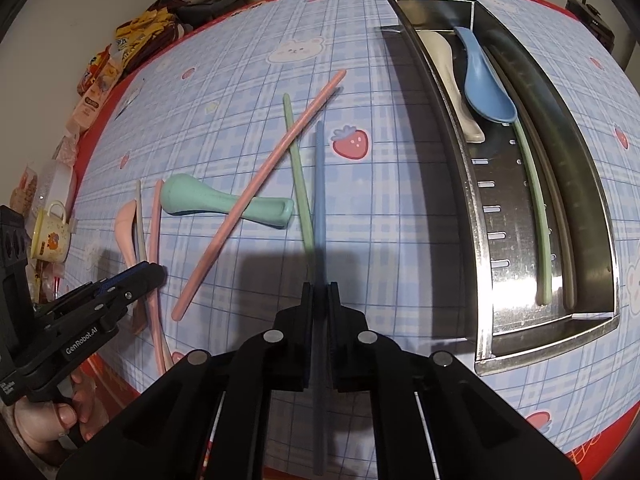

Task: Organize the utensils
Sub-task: 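Lift blue chopstick with right tool while left tool grasps pink chopstick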

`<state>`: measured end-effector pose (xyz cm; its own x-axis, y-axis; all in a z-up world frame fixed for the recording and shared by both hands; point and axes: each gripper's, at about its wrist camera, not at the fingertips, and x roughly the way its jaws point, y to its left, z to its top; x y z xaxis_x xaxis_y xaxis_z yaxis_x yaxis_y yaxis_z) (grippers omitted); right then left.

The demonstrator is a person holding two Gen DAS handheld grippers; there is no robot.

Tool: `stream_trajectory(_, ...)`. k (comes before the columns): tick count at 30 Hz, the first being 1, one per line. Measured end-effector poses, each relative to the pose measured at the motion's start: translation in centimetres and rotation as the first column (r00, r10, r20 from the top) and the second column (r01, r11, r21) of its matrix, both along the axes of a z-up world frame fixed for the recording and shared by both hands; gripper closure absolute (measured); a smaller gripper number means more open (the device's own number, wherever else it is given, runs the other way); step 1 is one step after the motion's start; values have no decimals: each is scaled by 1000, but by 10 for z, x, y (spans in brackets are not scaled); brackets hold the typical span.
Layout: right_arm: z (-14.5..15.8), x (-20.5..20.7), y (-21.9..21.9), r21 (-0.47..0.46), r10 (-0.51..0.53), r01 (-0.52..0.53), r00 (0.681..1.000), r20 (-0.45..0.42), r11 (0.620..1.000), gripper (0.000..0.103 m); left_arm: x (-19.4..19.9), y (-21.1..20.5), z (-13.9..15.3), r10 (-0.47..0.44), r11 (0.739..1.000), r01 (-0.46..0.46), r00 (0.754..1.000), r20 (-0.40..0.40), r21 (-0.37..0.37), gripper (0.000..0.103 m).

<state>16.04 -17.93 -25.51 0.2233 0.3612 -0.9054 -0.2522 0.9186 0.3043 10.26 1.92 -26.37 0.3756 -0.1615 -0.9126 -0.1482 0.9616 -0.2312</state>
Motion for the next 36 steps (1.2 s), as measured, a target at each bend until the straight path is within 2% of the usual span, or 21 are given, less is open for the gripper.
stream_trajectory(2, 1, -2, -1, 7, -1, 1, 1000, 3, 1000, 96, 0, -1, -1, 3, 1000, -3, 1000, 2, 1, 83)
stream_trajectory(4, 4, -4, -3, 19, -2, 2, 1000, 9, 1000, 96, 0, 2, -1, 13, 1000, -13, 1000, 1, 1, 87)
stream_trajectory(12, 9, -17, -14, 55, -11, 11, 1000, 4, 998, 96, -7, 11, 2, 45, 995, -44, 999, 18, -86, 93)
stream_trajectory(19, 10, -25, -17, 71, -7, 7, 1000, 2, 997, 96, -20, 7, 16, 21, 990, -14, 999, 49, -138, 93)
stream_trajectory(28, 15, -33, -17, 98, 9, -10, 1000, 12, 995, 96, -37, 11, 23, 52, 973, -38, 997, 55, -226, 93)
stream_trajectory(36, 29, -36, -30, 159, -29, 23, 999, 32, 987, 96, -47, 14, 39, 55, 971, -32, 995, 88, -237, 93)
